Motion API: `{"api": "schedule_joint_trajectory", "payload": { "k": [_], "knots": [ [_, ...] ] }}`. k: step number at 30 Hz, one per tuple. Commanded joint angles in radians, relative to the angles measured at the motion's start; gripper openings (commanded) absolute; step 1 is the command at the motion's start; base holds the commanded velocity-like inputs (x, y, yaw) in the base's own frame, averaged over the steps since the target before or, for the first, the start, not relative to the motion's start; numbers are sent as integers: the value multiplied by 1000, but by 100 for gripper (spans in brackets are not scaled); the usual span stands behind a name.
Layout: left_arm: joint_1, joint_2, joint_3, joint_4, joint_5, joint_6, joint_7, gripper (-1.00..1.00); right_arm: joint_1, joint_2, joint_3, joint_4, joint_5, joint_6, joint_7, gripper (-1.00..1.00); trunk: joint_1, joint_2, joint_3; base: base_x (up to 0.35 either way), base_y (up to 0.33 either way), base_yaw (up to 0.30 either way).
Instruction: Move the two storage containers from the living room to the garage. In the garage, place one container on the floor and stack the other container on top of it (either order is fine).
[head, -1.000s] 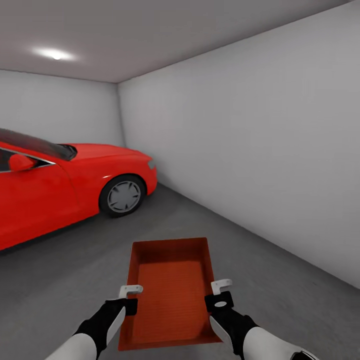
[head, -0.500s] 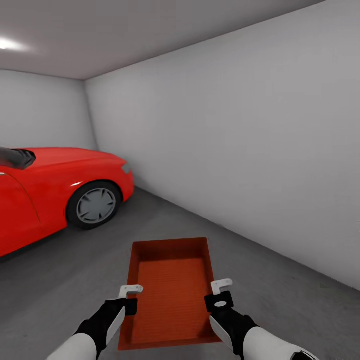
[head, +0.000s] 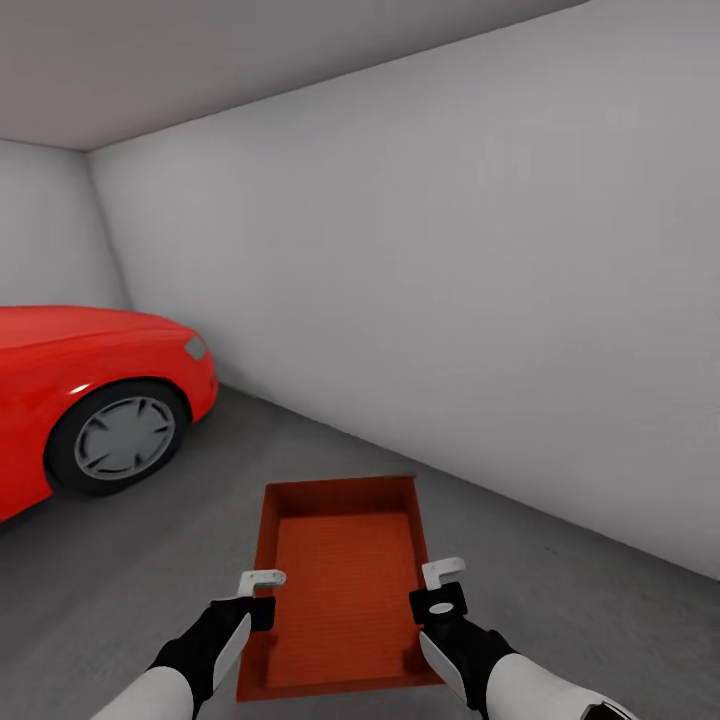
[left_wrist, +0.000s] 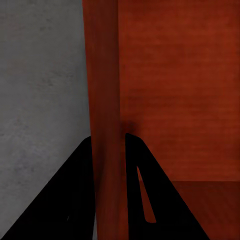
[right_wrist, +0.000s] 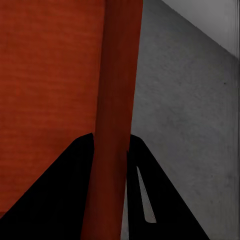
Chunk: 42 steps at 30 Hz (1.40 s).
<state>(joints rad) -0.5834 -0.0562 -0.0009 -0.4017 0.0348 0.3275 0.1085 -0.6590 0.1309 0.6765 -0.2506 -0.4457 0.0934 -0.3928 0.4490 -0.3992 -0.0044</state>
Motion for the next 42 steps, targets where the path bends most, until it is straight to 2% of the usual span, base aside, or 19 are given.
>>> {"api": "schedule_joint_trajectory", "payload": {
  "k": [1,42],
  "knots": [
    [0,-1,9,-3,-13,7,6,-100,-1,6,-2,-10,-10,6,14,-100,1,-1,0,321,0,-283],
    [0,-1,9,-3,-13,7,7,-100,-1,6,-2,-10,-10,6,14,-100,1,-1,0,321,0,-283]
  ]
}}
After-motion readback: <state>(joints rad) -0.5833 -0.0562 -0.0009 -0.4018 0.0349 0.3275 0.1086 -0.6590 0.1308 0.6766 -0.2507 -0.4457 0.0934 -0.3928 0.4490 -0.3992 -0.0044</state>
